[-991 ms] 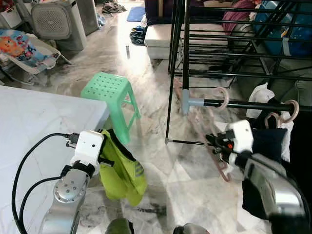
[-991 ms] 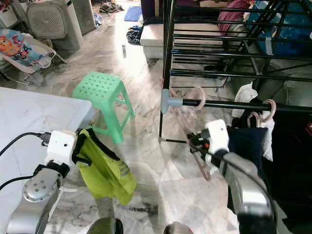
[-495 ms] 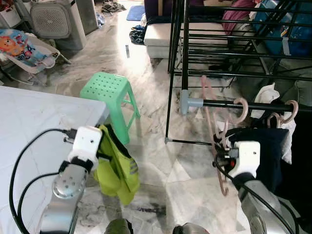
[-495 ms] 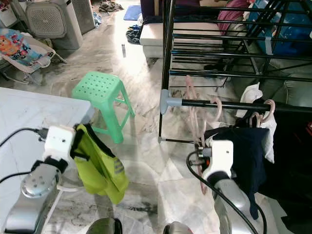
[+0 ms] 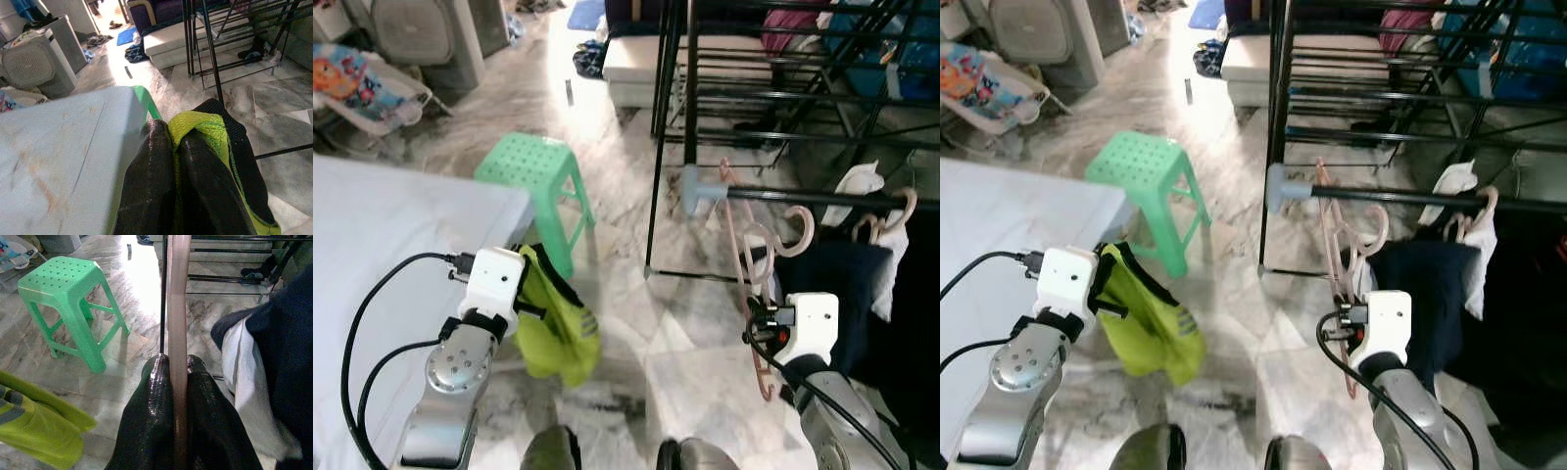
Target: Hang hanger
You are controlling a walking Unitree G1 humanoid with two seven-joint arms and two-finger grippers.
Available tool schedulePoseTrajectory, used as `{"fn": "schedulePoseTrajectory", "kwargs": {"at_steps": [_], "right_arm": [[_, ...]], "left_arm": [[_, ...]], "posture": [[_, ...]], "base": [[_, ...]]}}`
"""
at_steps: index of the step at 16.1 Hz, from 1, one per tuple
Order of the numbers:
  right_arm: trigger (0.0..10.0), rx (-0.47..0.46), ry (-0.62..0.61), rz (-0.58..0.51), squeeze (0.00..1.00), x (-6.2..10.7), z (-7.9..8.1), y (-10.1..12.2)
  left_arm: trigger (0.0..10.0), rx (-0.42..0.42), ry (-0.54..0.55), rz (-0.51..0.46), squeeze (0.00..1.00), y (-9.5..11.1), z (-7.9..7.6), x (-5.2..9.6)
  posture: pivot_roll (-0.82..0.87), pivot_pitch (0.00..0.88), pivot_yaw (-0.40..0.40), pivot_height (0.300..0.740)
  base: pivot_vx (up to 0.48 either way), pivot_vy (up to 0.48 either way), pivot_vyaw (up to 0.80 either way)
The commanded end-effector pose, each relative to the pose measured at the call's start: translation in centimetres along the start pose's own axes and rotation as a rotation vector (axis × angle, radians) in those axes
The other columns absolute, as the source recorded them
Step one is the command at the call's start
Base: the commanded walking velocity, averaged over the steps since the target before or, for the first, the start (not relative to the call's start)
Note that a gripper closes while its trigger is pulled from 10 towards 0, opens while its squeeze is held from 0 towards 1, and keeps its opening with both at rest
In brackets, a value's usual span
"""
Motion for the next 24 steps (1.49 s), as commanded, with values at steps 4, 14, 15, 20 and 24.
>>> {"fn": "schedulePoseTrajectory", "kwargs": {"at_steps": [4, 14, 15, 20, 24], "right_arm": [[10.0, 0.022, 0.0, -0.038, 0.0, -0.5, 0.2, 1.0], [10.0, 0.078, -0.075, -0.022, 0.0, -1.4, -0.8, 0.9], [10.0, 0.078, -0.091, -0.014, 0.0, -1.5, -0.9, 0.7], [10.0, 0.113, -0.073, -0.071, 0.0, -2.2, -0.2, 1.4], [10.0, 0.031, -0.11, -0.077, 0.0, -3.0, -0.3, 0.5]], "left_arm": [[10.0, 0.0, 0.013, 0.002, 0.0, -0.1, 0.2, 0.0], [10.0, -0.009, -0.012, 0.007, 0.0, -0.4, 0.2, 0.1], [10.0, -0.009, -0.014, 0.006, 0.0, -0.4, 0.1, 0.1], [10.0, 0.0, -0.024, 0.002, 0.0, -0.4, -0.4, 0.0], [10.0, 0.034, -0.033, -0.016, 0.0, -0.5, -1.3, -0.8]], "posture": [[0.02, 0.047, 0.014, 0.74], [0.03, 0.035, 0.021, 0.74], [0.03, 0.032, 0.02, 0.74], [0.02, 0.025, 0.012, 0.74], [0.05, 0.0, -0.02, 0.74]], "base": [[-0.252, 0.0, 0.0], [-0.272, 0.0, 0.0], [-0.319, 0.0, 0.0], [-0.28, 0.0, 0.0], [-0.132, 0.0, 0.0]]}}
Point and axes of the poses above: a point about 5 cm out from each wrist's last joint towards the gripper, its own x axis pointing back from the gripper into the wrist, its own y axis along the axis of the wrist's last joint, z = x × y, the point moved 2 cm from there along -x, pointing out of the wrist towards the gripper, and after that the axes turned 6 degrees about -x, right-handed, at the moved point
